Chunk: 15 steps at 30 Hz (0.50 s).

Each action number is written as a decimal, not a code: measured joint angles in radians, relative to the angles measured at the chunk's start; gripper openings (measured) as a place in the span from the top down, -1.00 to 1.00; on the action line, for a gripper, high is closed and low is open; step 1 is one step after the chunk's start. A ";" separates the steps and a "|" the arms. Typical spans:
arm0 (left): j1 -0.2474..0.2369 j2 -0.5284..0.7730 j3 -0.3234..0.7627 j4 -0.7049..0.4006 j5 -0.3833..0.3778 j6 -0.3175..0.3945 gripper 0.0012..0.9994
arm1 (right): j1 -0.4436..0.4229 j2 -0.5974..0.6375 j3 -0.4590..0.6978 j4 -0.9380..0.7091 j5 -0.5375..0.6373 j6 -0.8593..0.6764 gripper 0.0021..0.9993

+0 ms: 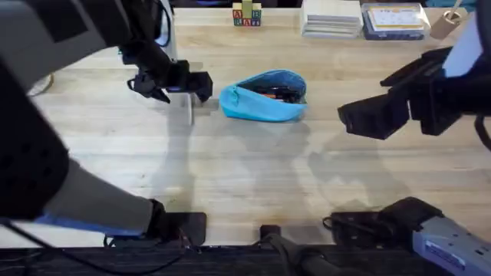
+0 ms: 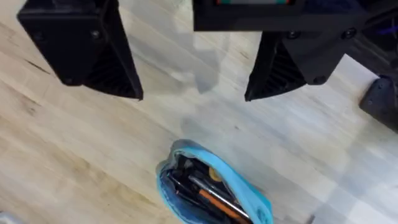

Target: Unzip the bag, pick up the pens from the table one at a time and place them inside, then zip the bag closed.

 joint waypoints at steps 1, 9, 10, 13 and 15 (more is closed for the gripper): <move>-0.001 0.018 0.000 0.000 -0.004 -0.003 -0.99 | 0.000 0.000 0.000 -0.004 0.000 0.000 -0.99; 0.000 0.077 0.012 0.000 -0.025 -0.033 -0.99 | 0.000 0.000 0.000 -0.011 0.000 0.000 -1.00; 0.000 0.077 0.012 0.000 -0.025 -0.034 -0.99 | 0.000 0.000 0.000 -0.011 0.000 0.000 -1.00; 0.000 0.077 0.012 0.000 -0.025 -0.036 -0.99 | 0.000 0.000 0.000 -0.011 0.000 0.000 -1.00; 0.000 0.077 0.012 -0.001 -0.026 -0.036 -0.99 | 0.000 0.000 0.000 -0.011 0.000 0.000 -1.00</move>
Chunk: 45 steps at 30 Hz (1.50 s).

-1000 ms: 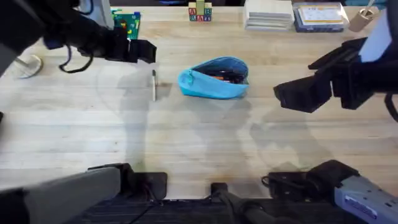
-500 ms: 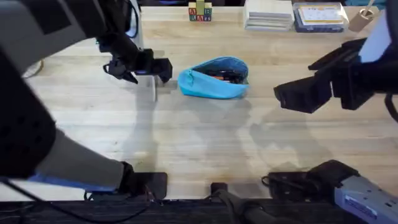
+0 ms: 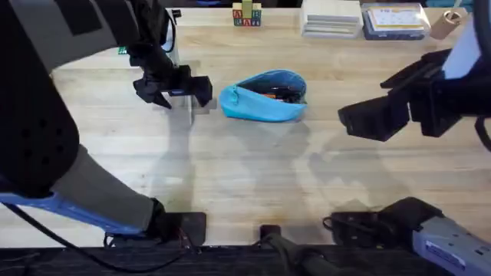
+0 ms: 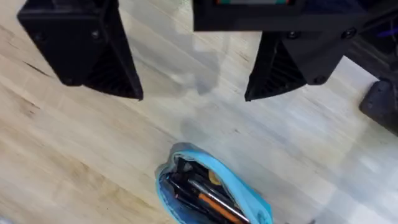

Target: Unzip the bag, pick up the pens from the table one at a time and place them inside, then zip the bag closed.

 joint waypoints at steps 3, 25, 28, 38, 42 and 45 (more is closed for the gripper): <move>0.000 0.000 0.000 0.000 0.000 0.000 -0.99 | 0.000 0.000 0.000 0.000 0.000 0.000 -0.99; 0.008 0.006 0.000 0.002 -0.018 -0.025 0.91 | 0.000 0.000 0.000 0.000 0.000 0.000 -0.99; 0.008 0.006 0.000 0.011 -0.018 -0.036 0.91 | 0.000 0.000 0.000 0.000 0.000 0.000 -0.99; 0.008 -0.209 -0.002 0.061 -0.015 -0.040 0.92 | 0.000 0.000 0.000 0.000 0.000 0.000 -0.99; 0.008 -0.333 -0.002 0.061 -0.015 -0.017 0.92 | 0.000 0.000 0.000 0.000 0.000 0.000 -0.99; 0.008 -0.400 -0.002 0.060 -0.015 -0.002 0.92 | 0.000 0.000 0.000 0.000 0.000 0.000 -1.00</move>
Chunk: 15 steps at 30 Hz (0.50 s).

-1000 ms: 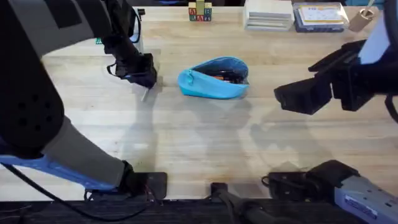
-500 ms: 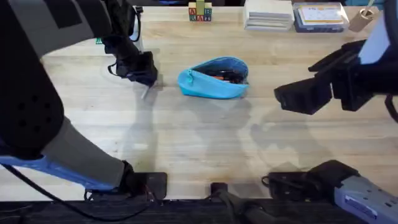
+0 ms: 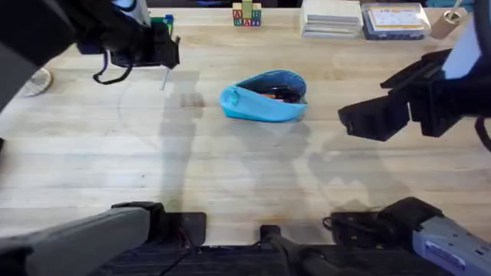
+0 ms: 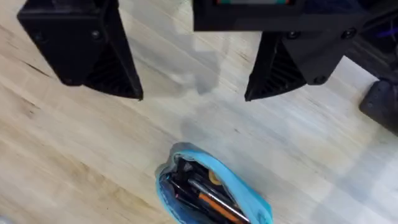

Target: Unzip the bag, pick up the pens from the table one at a time and place them inside, then zip the bag closed.

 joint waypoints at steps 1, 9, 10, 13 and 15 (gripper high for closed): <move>0.000 -0.018 0.000 -0.002 0.000 0.003 0.92 | 0.000 0.000 0.000 0.000 0.000 0.000 -1.00; 0.000 -0.137 0.000 -0.013 0.000 0.012 0.92 | 0.000 0.000 0.000 0.000 0.000 0.000 -1.00; 0.000 -0.148 0.000 -0.013 0.001 0.013 0.92 | 0.000 0.000 0.000 0.000 0.000 0.000 -1.00; 0.000 -0.178 0.000 -0.009 0.036 0.041 0.92 | 0.000 0.000 0.000 0.000 0.000 0.000 -1.00; 0.000 -0.189 0.000 0.001 0.087 0.069 0.92 | 0.000 0.000 0.000 0.000 0.000 0.000 -1.00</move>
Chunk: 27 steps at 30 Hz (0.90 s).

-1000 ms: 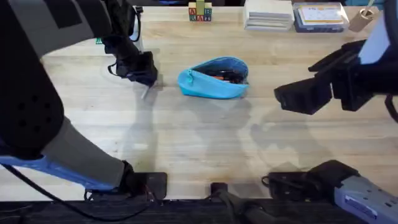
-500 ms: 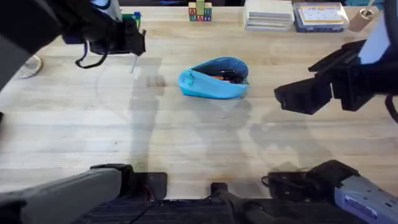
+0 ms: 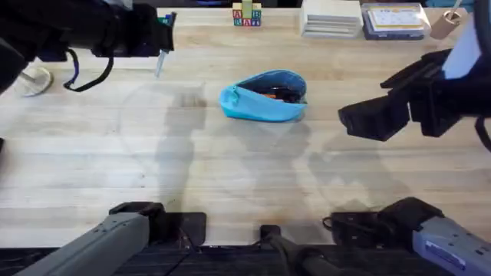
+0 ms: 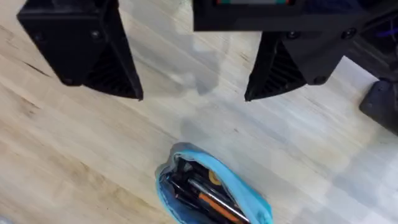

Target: Unzip the bag, pick up the pens from the table one at a time and place them inside, then zip the bag closed.

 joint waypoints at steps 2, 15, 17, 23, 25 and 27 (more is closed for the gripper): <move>0.000 -0.001 0.000 0.010 0.065 0.035 0.92 | 0.000 0.000 0.000 0.000 0.000 0.000 -1.00; 0.000 0.000 0.000 0.073 0.556 0.324 0.92 | 0.000 0.000 0.000 0.000 0.000 0.001 -1.00; 0.000 0.000 0.000 0.087 0.624 0.340 0.92 | 0.000 0.000 0.000 0.000 0.000 0.003 -1.00; -0.001 0.000 0.000 0.098 0.768 0.384 0.92 | 0.000 0.000 0.000 0.000 0.000 0.003 -1.00; -0.007 0.000 0.000 0.110 0.787 0.388 0.92 | 0.000 0.000 0.000 0.000 0.000 0.003 -1.00; -0.022 0.000 0.000 0.138 0.796 0.392 0.92 | 0.000 0.000 0.000 0.000 0.000 0.003 -1.00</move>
